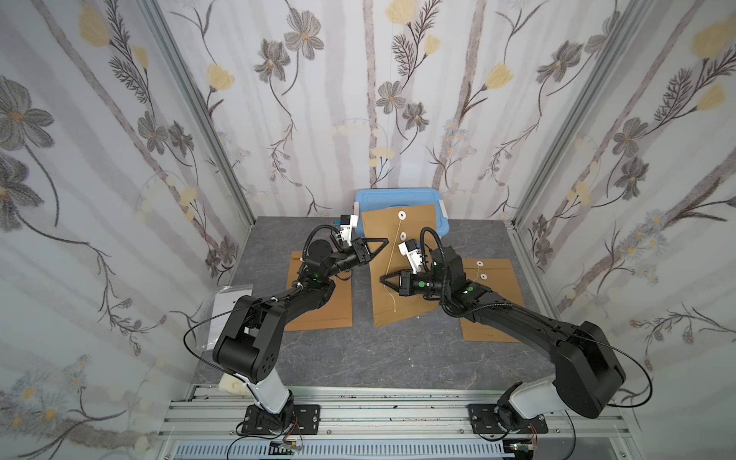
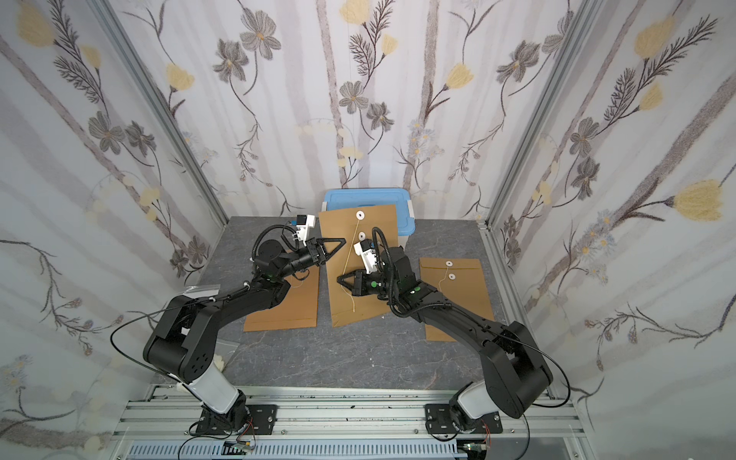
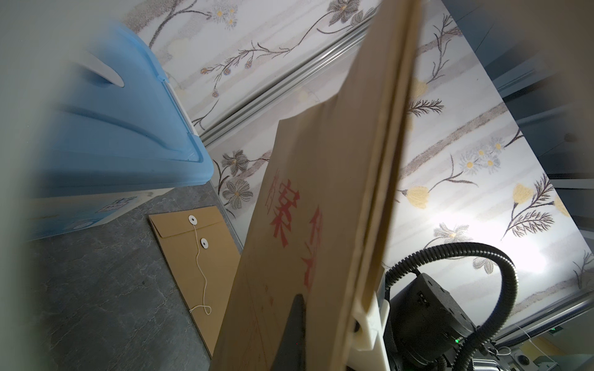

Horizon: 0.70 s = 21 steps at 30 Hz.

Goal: Close the mouth of the file bag
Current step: Close the file bag.

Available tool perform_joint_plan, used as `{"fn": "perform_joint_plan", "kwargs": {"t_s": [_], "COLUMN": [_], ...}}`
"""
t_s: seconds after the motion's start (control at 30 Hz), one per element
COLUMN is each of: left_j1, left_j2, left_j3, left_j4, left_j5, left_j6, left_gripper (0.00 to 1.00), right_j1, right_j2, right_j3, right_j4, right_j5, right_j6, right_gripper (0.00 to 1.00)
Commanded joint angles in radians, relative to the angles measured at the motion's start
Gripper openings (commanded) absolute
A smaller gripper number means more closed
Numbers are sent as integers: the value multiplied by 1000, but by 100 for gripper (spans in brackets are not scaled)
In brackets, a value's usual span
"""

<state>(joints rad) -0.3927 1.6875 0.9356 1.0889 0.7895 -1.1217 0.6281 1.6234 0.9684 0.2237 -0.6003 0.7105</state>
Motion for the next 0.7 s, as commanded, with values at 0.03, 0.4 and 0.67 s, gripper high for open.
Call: {"fn": "perform_joint_plan", "kwargs": {"t_s": [0.03,0.4,0.67], "left_j1": [8,18,18], "left_j2": [22,83,111], "left_j3": [6,31,43], "left_j4": [131,251,319], "left_j5": [19,51,62], "left_j6": [-76,-179,-236], "left_gripper": [0,0,0], "right_j1": [-2,-51,-111], "right_j2": [-12,-52,-47], "right_j3": [-7,-26,-51], "right_j4": [-6,-73,-106], "right_j5": [18,-5,-73], "right_j6": [33,15,7], "right_gripper": [0,0,0]}}
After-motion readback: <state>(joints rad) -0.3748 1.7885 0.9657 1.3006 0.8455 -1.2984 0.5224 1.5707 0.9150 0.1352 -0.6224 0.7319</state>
